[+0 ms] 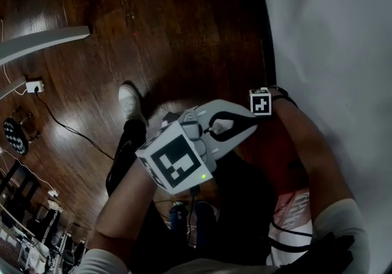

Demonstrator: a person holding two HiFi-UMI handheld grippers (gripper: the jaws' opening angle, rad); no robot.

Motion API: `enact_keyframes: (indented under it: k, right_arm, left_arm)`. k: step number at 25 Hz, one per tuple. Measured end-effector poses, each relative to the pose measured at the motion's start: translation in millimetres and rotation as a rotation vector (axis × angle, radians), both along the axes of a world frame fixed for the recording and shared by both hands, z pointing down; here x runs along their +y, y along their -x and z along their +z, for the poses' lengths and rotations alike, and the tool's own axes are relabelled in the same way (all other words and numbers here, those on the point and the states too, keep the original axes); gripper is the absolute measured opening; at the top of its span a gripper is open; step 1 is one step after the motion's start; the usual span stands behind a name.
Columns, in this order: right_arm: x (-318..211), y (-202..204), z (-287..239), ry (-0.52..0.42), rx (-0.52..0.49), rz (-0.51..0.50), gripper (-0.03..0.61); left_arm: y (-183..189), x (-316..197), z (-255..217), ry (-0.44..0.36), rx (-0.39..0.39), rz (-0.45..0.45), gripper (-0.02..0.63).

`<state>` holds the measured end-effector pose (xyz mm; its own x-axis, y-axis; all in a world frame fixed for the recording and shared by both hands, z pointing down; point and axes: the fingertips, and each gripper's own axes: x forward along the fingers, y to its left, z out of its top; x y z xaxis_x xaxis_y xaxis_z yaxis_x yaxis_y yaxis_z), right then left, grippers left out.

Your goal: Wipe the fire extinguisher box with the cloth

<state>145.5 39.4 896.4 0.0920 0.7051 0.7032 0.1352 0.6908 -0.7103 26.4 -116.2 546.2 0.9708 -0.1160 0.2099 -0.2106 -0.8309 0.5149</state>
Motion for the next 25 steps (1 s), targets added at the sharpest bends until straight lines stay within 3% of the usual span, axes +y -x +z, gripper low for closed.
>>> enact_keyframes:
  k: [2,6,15,19,25]
  right_arm:
    - [-9.5,7.5,-19.5,0.011,-0.015,0.030,0.041]
    - [-45.4,21.2,-67.4,-0.071,-0.032,0.138,0.041]
    - [-108.7,47.9,-240.1,-0.285,-0.096,0.474,0.041]
    - [-124.1,43.0,-312.1,-0.378,-0.133,0.577,0.041]
    - [-123.2,21.8,-403.1,-0.486,-0.157,0.689,0.041]
  left_arm:
    - [-0.4,-0.4,-10.2,-0.008,0.012,0.013,0.000]
    - [0.0,1.7,-51.3,-0.036,0.037,0.060,0.000]
    - [-6.6,11.6,-198.8,-0.177,0.060,0.262,0.000]
    - [-14.5,28.1,-255.7,-0.213,0.071,0.366,0.000]
    - [-27.9,51.7,-304.4,-0.254,0.079,0.451,0.000]
